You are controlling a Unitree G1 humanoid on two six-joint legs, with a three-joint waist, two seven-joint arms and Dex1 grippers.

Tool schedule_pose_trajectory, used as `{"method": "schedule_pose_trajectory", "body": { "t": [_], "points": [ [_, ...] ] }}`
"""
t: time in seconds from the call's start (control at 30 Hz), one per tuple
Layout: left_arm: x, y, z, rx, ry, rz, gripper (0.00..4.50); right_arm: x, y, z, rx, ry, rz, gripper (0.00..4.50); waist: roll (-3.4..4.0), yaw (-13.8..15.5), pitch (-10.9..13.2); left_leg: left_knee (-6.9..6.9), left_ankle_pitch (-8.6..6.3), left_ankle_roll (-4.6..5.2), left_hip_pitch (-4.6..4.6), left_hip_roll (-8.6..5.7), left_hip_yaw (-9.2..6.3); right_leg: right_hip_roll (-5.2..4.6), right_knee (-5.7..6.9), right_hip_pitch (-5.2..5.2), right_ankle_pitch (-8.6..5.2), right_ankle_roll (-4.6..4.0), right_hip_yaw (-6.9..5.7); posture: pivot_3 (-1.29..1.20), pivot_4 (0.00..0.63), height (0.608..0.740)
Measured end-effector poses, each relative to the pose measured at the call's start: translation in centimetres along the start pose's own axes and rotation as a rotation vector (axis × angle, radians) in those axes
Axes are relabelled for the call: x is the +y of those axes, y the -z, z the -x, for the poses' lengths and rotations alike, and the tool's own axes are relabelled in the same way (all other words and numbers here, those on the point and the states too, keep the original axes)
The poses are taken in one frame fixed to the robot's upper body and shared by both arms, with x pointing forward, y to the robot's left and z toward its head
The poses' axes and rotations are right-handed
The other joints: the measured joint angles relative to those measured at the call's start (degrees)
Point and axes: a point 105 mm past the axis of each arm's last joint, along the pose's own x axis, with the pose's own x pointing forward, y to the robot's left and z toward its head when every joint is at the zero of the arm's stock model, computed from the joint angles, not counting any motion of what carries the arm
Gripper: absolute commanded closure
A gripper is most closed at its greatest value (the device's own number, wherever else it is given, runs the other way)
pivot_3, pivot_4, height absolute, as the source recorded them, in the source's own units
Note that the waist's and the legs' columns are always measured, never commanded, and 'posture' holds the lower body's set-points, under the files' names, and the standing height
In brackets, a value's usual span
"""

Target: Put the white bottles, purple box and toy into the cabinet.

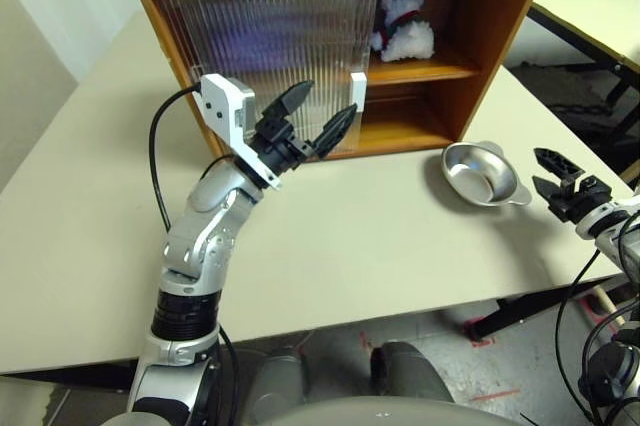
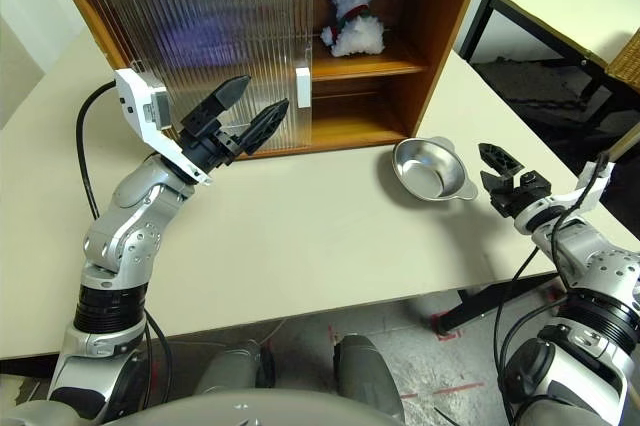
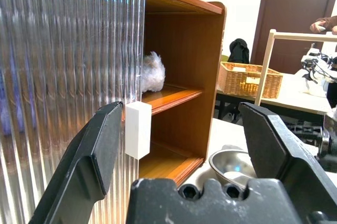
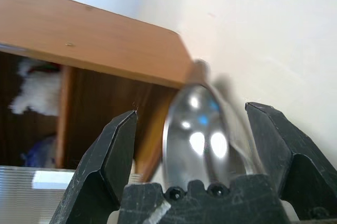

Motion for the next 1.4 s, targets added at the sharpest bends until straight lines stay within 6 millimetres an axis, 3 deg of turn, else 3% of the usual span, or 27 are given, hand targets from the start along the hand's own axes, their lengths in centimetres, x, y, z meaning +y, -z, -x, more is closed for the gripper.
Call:
{"method": "schedule_pose_trajectory", "body": {
  "t": [0.43,0.9,1.4],
  "points": [
    [0.1,-0.1,0.1,0.005,-0.007,-0.007,0.00,-2.3,1.7,0.8,0.046,0.029,-0.092,0.06,-0.01,0.0,0.0,0.00,0.00,0.00,-0.02,0.01,-0.01,0.01,-0.03,0.00,-0.01,0.01,0.00,0.07,0.000,0.740],
    [-0.1,-0.4,0.1,0.003,0.005,-0.013,0.00,-2.3,2.7,1.7,0.083,-0.021,-0.159,0.06,-0.01,0.0,0.0,-0.01,-0.01,-0.01,-0.01,0.02,-0.02,0.05,-0.04,0.00,-0.02,0.01,-0.02,0.06,0.000,0.740],
    [-0.5,-0.3,-0.1,0.003,0.019,-0.007,0.00,-1.7,3.4,1.3,0.125,-0.041,-0.164,0.06,-0.02,0.0,0.0,-0.01,-0.01,-0.01,-0.03,0.02,-0.02,0.05,-0.06,0.00,-0.02,0.01,-0.02,0.07,0.000,0.740]
  ]
}}
